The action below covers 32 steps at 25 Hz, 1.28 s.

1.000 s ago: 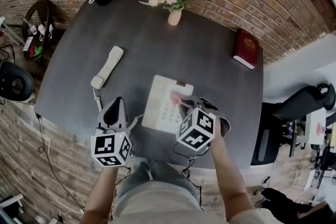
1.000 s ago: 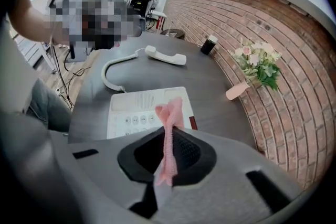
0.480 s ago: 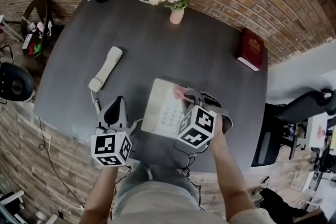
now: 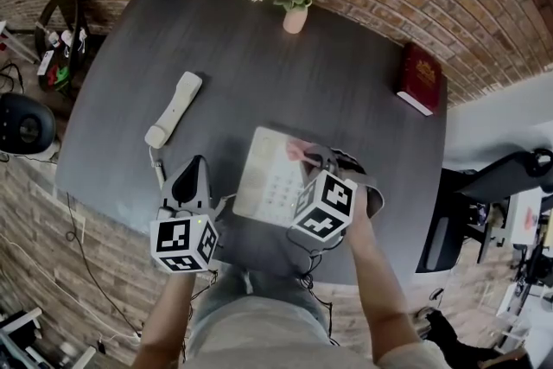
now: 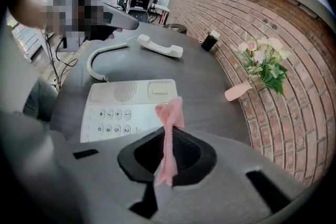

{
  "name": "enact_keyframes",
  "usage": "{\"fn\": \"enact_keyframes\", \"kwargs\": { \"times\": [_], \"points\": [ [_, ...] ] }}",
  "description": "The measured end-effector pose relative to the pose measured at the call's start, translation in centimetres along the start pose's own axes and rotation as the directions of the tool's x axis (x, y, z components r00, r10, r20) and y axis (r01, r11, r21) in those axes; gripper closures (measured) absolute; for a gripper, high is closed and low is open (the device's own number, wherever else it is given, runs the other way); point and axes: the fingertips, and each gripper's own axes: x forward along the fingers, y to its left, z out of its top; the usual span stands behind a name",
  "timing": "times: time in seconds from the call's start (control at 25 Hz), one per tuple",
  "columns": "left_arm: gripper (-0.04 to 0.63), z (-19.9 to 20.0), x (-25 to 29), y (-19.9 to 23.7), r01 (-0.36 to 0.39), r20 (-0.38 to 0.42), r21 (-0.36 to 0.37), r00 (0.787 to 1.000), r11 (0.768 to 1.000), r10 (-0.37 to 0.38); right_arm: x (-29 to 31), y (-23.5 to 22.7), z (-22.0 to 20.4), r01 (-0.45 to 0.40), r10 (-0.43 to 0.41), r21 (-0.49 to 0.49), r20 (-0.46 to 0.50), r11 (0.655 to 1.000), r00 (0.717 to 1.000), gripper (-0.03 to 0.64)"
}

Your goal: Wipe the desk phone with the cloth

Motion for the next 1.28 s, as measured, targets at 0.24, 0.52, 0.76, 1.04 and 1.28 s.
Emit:
{"fn": "enact_keyframes", "kwargs": {
  "times": [0.24,0.52,0.76,1.04,1.28],
  "points": [
    [0.592,-0.3,0.0,0.0,-0.003,-0.005,0.000,1.000,1.000,0.003,0.4,0.2,0.0,-0.010,0.010,0.004,0.000,1.000,1.000,0.597],
    [0.592,-0.5,0.0,0.1,-0.005,-0.011,-0.001,1.000,1.000,0.005,0.6,0.4,-0.2,-0.020,0.020,0.014,-0.005,1.000,1.000,0.597],
    [0.592,-0.6,0.1,0.0,-0.004,-0.012,-0.002,1.000,1.000,0.004,0.8,0.6,-0.4,-0.026,0.026,0.015,-0.007,1.000,1.000,0.597],
    [0.592,-0.9,-0.2,0.1,-0.005,-0.015,-0.004,1.000,1.000,0.005,0.7,0.9,-0.3,-0.030,0.030,0.014,-0.010,0.999,0.999,0.597],
    [0.592,-0.9,-0.2,0.1,-0.001,-0.017,-0.002,1.000,1.000,0.001,0.7,1.3,-0.4,-0.040,0.041,0.023,-0.011,0.999,0.999,0.597]
  ]
}}
